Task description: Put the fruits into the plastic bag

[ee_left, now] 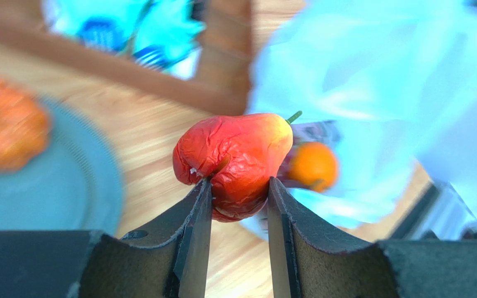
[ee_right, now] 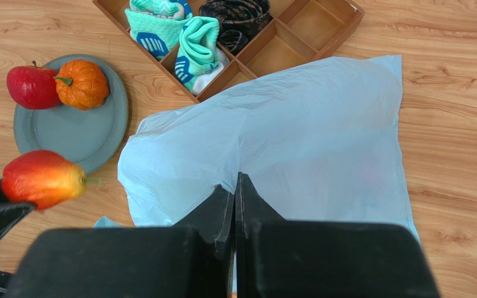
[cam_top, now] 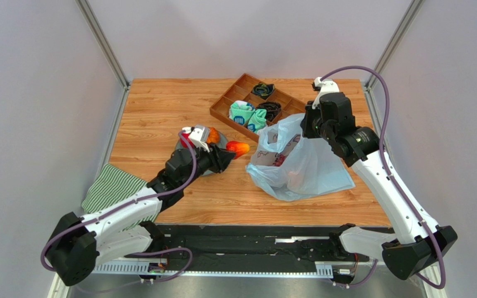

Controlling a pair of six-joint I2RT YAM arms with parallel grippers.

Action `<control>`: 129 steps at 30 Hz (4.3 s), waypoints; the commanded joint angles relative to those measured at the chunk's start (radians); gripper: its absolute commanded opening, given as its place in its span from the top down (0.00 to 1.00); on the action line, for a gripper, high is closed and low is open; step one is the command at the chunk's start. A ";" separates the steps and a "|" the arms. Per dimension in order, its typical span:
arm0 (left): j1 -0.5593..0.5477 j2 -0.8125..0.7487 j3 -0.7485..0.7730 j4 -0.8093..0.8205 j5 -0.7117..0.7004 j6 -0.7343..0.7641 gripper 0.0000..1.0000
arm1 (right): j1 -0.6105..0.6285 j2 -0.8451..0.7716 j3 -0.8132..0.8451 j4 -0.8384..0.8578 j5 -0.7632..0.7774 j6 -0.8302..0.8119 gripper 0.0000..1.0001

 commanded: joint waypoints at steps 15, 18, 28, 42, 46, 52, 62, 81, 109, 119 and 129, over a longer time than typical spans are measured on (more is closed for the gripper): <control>-0.155 0.213 0.164 0.005 0.058 0.159 0.71 | -0.001 -0.020 0.005 0.034 -0.017 0.013 1.00; -0.161 0.261 0.192 0.033 0.089 0.160 0.71 | -0.001 -0.022 0.003 0.033 -0.015 0.013 1.00; -0.163 0.458 0.292 0.175 0.236 0.140 0.71 | -0.003 -0.039 -0.008 0.030 -0.011 0.011 1.00; -0.226 0.744 0.562 0.214 0.354 0.077 0.69 | -0.001 -0.036 -0.015 0.036 -0.020 0.014 1.00; -0.227 0.782 0.577 0.203 0.356 0.074 0.62 | -0.003 -0.037 -0.019 0.037 -0.017 0.013 1.00; -0.229 0.787 0.585 0.183 0.353 0.090 0.36 | -0.003 -0.031 -0.014 0.039 -0.021 0.014 1.00; -0.229 0.772 0.580 0.178 0.347 0.107 0.21 | -0.001 -0.028 -0.014 0.037 -0.021 0.013 1.00; -0.226 0.489 0.285 0.310 0.379 0.295 0.19 | -0.001 -0.036 -0.017 0.037 -0.012 0.011 1.00; 0.182 0.397 0.468 -0.394 -0.149 0.315 0.40 | -0.001 -0.033 -0.017 0.034 -0.020 0.017 1.00; 0.239 0.567 0.625 -0.512 -0.162 0.283 0.45 | -0.001 -0.036 -0.017 0.025 -0.011 0.014 1.00; 0.245 0.624 0.640 -0.521 -0.208 0.301 0.50 | -0.003 -0.024 -0.014 0.030 -0.015 0.013 1.00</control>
